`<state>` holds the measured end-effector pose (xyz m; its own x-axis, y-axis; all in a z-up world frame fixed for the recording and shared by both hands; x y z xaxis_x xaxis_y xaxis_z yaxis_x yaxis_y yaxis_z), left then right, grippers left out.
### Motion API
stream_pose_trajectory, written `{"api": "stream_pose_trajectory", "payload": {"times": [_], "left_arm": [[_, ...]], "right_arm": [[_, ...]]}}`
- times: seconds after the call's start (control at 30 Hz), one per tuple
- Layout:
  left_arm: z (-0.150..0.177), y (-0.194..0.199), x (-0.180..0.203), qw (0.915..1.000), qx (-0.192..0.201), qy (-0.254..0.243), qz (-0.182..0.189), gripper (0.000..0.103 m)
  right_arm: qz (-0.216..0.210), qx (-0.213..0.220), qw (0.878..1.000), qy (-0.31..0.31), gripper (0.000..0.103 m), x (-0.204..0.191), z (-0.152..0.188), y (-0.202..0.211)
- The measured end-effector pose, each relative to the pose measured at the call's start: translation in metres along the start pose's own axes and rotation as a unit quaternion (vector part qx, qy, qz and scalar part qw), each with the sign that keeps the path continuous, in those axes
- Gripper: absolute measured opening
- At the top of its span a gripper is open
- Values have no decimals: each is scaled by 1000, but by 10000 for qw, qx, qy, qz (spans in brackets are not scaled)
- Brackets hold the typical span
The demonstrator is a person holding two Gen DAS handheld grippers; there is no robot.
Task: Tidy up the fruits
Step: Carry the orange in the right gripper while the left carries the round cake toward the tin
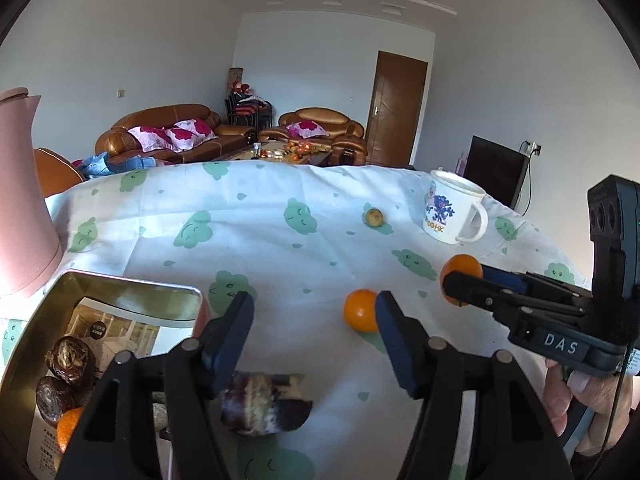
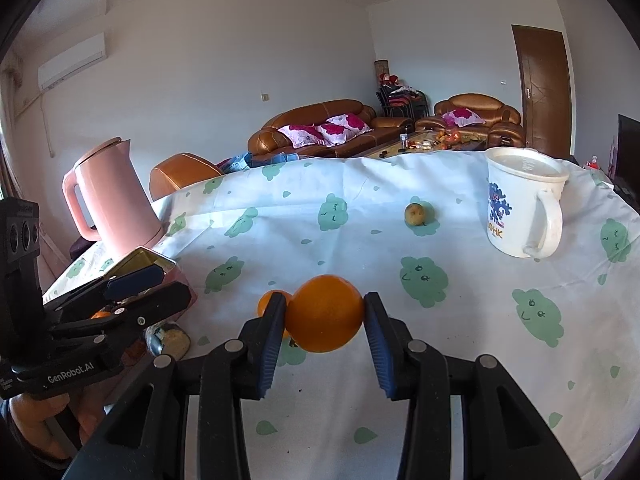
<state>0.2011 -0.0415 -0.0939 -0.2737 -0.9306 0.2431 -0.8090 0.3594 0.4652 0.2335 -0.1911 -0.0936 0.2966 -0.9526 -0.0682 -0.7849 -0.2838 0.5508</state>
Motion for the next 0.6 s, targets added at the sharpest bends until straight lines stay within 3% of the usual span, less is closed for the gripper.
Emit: {"api": "stream_pose_trajectory", "payload": {"times": [0.23, 0.4, 0.6], "left_arm": [[0, 12, -25, 9998, 11, 26, -178, 71], [10, 18, -15, 9989, -197, -386, -162, 70], [26, 21, -1, 9972, -568, -455, 147, 69]], "right_arm": [[29, 39, 10000, 65, 42, -2, 0, 1], [47, 21, 10000, 75, 42, -2, 0, 0], [75, 43, 9999, 100, 42, -2, 0, 0]]}}
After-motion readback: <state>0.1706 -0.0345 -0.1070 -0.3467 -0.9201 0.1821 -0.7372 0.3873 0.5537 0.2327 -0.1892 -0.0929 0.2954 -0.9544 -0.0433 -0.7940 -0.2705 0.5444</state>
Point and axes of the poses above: each gripper's, at about its wrist camera, not at the fingertips, and y roughly against the way its jaws point, x to its right, z to its underside, the point moved 9 cm from there along -y, roughly the way its jaws point, and after that the axes turned 13 degrees about z, right-handed, at the moved point
